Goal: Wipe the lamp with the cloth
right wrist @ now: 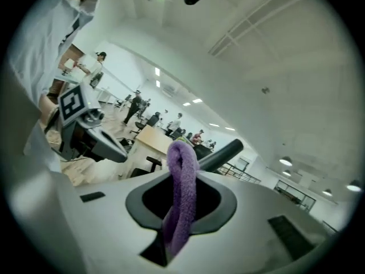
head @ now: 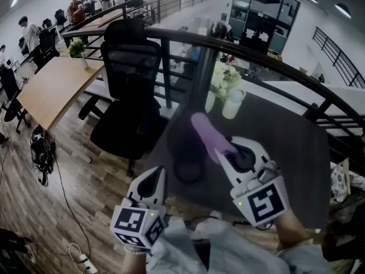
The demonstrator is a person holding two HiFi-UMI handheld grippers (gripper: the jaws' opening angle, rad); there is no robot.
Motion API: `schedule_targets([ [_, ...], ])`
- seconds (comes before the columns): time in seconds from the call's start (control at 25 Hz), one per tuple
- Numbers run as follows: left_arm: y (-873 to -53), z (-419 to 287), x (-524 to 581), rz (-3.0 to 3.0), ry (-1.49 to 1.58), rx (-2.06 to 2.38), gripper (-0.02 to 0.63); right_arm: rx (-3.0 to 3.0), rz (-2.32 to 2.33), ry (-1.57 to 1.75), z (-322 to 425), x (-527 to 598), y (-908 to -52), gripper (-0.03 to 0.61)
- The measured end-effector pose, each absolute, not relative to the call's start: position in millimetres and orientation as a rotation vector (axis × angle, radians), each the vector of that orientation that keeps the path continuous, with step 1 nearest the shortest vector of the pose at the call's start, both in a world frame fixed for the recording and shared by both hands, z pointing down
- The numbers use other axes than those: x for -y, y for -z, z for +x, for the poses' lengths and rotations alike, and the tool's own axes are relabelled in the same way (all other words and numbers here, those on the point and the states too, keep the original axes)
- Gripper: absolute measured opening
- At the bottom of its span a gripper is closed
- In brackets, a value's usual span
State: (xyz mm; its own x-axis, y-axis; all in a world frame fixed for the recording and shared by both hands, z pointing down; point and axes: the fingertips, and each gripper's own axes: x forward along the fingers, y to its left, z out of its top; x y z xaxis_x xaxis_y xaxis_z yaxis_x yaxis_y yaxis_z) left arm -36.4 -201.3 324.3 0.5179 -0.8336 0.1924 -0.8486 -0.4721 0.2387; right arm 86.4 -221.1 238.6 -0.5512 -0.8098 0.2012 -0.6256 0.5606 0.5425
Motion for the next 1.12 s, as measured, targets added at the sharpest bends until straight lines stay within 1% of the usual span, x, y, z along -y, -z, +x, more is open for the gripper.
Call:
schedule_targets([
  [0.2,-320,-28,202,2.474,-0.097,1.370,0.000,2.232,1.474,0.646,124,252,-195,0.052],
  [0.32,-313,-24,202,2.501,-0.097,1.357,0.000,2.138,1.593,0.749,134,272,-165,0.052],
  [0.6,-304,-24,196,2.522,-0.093,1.384,0.000,1.980,1.543,1.011,104,315,-127,0.052],
  [0.76,-308,-25,189,2.497,-0.111,1.395,0.000,1.928,1.391,1.102,67,328,-140,0.052],
  [1.12,-312,-47,179,2.423,-0.115,1.474,0.000,1.972,1.109,1.100,3,317,-201,0.052],
])
